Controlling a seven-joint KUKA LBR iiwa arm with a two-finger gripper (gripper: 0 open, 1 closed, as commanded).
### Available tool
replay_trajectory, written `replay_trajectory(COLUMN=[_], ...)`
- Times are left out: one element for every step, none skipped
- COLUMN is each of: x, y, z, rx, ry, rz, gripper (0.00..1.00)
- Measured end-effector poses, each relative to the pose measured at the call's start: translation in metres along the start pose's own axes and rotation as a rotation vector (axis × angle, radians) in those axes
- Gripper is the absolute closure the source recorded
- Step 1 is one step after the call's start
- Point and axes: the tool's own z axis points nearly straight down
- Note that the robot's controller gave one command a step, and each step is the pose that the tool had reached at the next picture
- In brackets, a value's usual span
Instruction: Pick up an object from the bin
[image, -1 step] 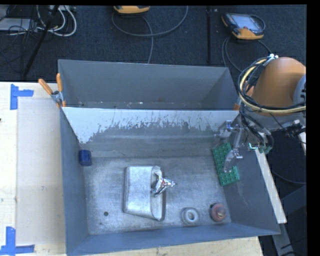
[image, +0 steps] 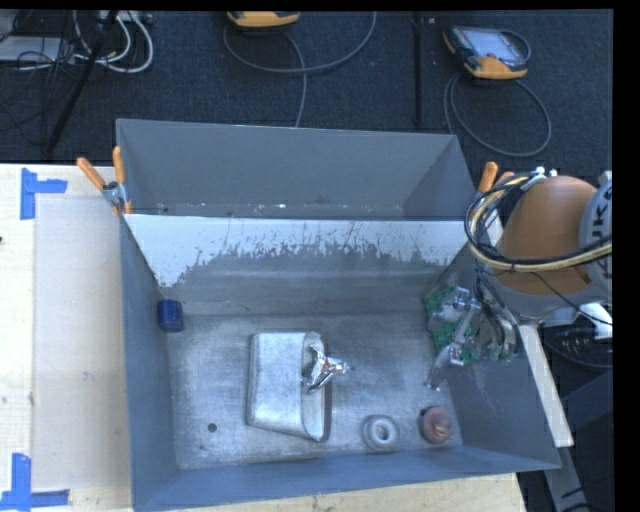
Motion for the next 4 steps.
replay_trajectory(x=[0.060, 0.082, 0.071, 0.065], y=[0.054, 0.108, 0.147, 0.151], z=[-0.020, 0.014, 0.068, 0.061], rx=[-0.002, -0.001, 0.002, -0.012], ry=[-0.001, 0.001, -0.008, -0.033], rz=[-0.045, 0.036, 0.089, 0.087], gripper=[0.00, 0.00, 0.00, 1.00])
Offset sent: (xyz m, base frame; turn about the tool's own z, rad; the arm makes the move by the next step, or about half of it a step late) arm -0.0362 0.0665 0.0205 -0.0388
